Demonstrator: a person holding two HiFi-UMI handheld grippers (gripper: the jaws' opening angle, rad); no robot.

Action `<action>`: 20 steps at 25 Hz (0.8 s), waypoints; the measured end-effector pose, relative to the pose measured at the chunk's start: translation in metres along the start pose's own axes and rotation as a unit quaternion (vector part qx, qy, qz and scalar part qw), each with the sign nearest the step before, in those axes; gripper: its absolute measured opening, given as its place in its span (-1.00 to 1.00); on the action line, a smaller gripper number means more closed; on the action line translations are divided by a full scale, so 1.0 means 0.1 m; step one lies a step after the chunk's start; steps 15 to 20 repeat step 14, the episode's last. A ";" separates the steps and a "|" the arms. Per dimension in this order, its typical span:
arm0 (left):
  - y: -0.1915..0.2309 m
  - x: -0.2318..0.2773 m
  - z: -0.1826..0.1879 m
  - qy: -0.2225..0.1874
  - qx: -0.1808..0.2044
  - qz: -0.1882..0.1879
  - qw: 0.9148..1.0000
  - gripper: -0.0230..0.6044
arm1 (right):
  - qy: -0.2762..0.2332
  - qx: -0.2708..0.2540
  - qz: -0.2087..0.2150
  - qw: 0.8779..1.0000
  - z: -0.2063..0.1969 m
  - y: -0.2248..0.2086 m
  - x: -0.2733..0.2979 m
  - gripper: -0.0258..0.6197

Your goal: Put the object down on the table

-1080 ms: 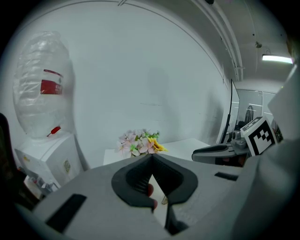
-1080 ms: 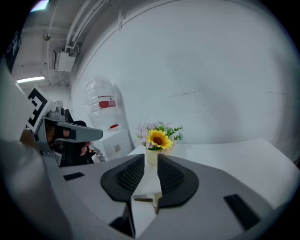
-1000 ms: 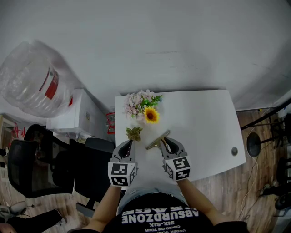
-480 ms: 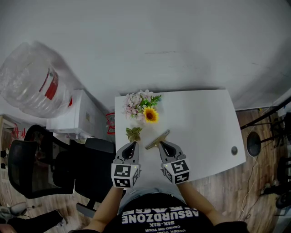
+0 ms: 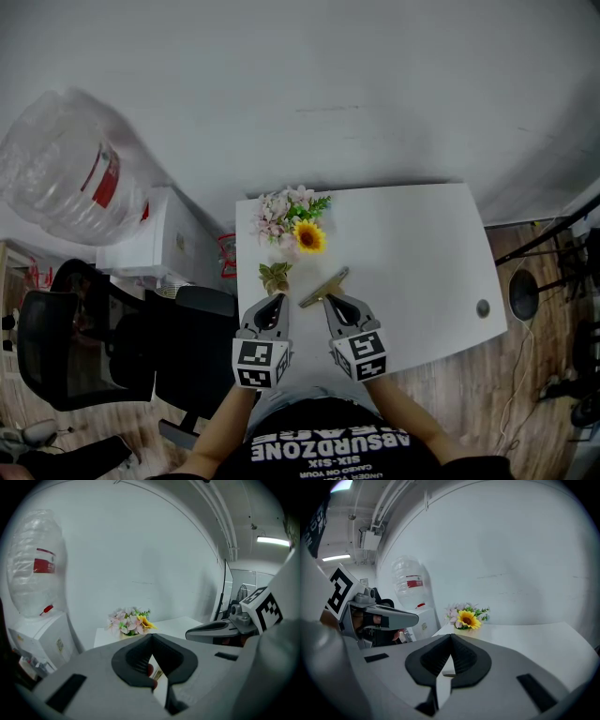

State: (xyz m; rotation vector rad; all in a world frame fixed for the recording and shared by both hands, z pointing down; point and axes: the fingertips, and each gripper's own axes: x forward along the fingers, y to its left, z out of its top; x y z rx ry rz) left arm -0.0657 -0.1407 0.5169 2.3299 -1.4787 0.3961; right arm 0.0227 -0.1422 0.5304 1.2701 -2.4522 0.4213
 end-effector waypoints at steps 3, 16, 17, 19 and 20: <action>0.00 0.00 0.00 0.000 0.000 0.000 1.000 -0.92 | 0.003 0.000 -0.003 1.000 -0.01 -0.01 -0.01 -0.93; 0.00 0.01 -0.01 0.001 0.001 0.000 1.000 -0.92 | 0.014 -0.005 -0.007 1.000 -0.06 -0.02 0.01 -0.93; 0.00 0.01 -0.01 0.001 0.001 0.000 1.000 -0.92 | 0.014 -0.005 -0.007 1.000 -0.06 -0.02 0.01 -0.93; 0.00 0.01 -0.01 0.001 0.001 0.000 1.000 -0.92 | 0.014 -0.005 -0.007 1.000 -0.06 -0.02 0.01 -0.93; 0.00 0.01 -0.01 0.001 0.001 0.000 1.000 -0.92 | 0.014 -0.005 -0.007 1.000 -0.06 -0.02 0.01 -0.93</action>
